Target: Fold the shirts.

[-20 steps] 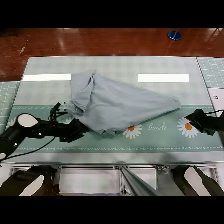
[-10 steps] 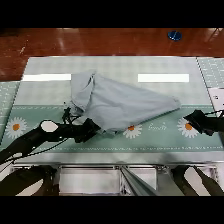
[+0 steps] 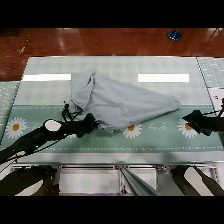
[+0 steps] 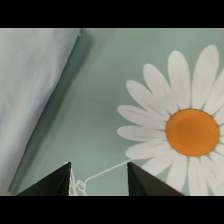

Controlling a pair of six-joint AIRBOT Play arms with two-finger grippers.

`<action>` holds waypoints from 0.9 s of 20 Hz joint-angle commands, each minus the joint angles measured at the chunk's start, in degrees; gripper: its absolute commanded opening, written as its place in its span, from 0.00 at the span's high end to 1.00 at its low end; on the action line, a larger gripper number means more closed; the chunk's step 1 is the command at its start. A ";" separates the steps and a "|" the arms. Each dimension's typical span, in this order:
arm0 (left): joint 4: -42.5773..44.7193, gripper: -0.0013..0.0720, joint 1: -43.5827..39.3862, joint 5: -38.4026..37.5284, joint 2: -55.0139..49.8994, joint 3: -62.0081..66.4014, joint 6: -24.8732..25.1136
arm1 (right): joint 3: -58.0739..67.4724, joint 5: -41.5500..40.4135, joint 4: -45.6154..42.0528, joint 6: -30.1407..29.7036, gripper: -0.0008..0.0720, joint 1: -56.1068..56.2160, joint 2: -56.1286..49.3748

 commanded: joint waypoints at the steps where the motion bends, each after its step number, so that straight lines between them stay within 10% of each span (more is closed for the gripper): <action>1: -0.20 0.96 -0.07 -0.72 -0.04 2.43 3.50 | 0.20 -1.79 8.63 -5.01 0.43 -0.02 -6.12; 13: -0.17 0.96 -0.09 -3.23 -0.04 4.09 4.09 | 18.49 -6.69 15.74 -0.70 0.46 17.33 -31.43; 16: -0.44 0.96 1.16 -4.09 0.07 4.66 4.04 | 23.39 -5.73 13.46 -1.14 0.96 21.73 -33.14; 18: -0.39 0.96 5.68 -7.28 0.83 5.92 6.49 | 27.23 -1.90 9.90 -1.55 0.96 22.21 -32.30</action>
